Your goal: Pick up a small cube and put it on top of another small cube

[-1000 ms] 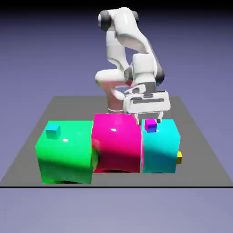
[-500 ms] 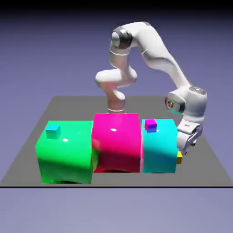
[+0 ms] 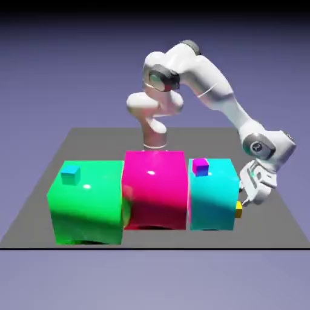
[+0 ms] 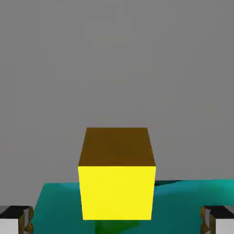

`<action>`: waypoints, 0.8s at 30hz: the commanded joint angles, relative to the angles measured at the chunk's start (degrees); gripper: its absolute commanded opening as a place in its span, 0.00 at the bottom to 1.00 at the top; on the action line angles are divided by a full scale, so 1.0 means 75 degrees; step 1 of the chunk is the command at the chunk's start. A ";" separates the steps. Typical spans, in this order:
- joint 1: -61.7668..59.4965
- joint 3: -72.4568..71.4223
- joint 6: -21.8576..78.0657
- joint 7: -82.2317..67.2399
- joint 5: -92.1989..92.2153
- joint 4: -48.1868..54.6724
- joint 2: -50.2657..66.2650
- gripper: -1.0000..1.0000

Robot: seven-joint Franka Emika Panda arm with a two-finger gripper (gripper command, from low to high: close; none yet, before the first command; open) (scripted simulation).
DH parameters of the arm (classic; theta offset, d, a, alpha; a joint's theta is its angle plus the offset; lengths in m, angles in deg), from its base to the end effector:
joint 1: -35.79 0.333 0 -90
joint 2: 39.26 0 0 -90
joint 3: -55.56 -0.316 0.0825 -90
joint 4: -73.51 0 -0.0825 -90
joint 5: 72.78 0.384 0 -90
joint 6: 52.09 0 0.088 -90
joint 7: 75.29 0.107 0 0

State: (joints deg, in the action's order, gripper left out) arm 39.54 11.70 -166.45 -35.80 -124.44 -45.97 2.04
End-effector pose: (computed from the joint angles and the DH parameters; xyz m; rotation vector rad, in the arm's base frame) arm 0.3669 0.3691 0.1294 2.5001 0.9912 -0.2589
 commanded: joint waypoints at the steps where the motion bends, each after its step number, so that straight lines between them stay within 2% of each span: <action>1: 0.0053 0.0218 -0.0221 0.0145 -0.0269 -0.0052 0.0237 0.50; 2: 0.0053 0.0219 -0.0222 0.0146 -0.0270 -0.0052 0.0237 0.00; 7: -0.0147 -0.0410 0.0647 -0.0268 0.1004 0.0154 -0.0706 0.00; 12: -0.0608 -0.1237 0.1449 -0.0207 0.2633 0.1024 -0.1710 0.00; 17: -0.1187 -0.0826 0.1958 0.0606 0.4294 0.1566 -0.2564 0.00; 24: -0.1863 0.1105 0.2051 0.2289 0.5842 0.1644 -0.3150 0.00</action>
State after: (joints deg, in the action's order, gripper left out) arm 25.57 19.98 -151.08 -18.66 -80.48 -33.64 -21.59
